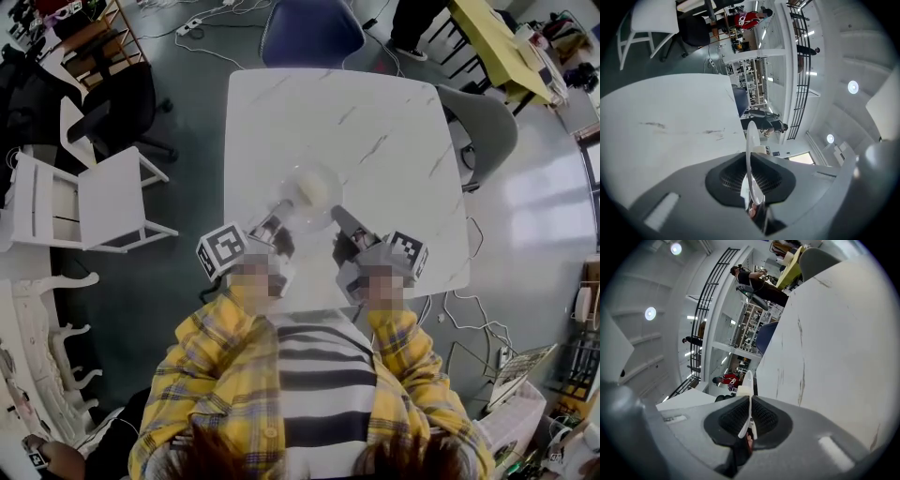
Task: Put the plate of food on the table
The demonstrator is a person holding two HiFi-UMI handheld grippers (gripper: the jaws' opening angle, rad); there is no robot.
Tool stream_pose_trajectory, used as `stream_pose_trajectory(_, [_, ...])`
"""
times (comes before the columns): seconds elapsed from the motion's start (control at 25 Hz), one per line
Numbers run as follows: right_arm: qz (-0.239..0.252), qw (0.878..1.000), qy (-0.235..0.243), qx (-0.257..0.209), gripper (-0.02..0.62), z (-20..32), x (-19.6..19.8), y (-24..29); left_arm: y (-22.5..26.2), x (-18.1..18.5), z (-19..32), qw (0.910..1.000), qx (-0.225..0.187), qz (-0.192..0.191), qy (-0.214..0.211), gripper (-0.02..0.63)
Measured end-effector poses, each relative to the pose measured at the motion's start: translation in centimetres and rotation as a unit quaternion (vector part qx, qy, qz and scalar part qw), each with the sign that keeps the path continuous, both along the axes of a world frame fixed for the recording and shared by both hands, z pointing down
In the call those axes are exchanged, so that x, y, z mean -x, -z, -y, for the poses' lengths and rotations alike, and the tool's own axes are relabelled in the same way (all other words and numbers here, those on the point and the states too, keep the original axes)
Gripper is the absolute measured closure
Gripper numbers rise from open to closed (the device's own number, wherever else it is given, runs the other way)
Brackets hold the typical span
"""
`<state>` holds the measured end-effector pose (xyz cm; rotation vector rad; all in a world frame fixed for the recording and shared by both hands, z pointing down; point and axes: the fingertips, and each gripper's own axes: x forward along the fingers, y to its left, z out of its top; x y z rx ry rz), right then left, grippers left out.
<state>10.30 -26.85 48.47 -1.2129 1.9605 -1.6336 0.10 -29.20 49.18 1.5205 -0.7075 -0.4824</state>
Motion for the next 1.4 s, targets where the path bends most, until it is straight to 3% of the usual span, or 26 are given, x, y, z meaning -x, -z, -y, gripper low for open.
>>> stream_pose_trajectory(0.8, [0.026,0.999,0.014,0.017,0.588,9.8,-3.1,-3.7,-4.3,-3.4,9.1,0.9980,0.035,0.025,0.046,0.588])
stream_pose_trajectory(1.16, [0.023,0.999,0.015,0.030,0.588,14.1,-3.2,-5.9,-6.4,-3.3,13.1,0.9957,0.045,0.048,0.065,0.584])
stream_pose_trajectory(1.4, [0.048,0.998,0.013,0.048,0.588,15.0,-3.2,-7.9,-7.9,-3.3,13.9,0.9943,0.056,0.065,0.062,0.584])
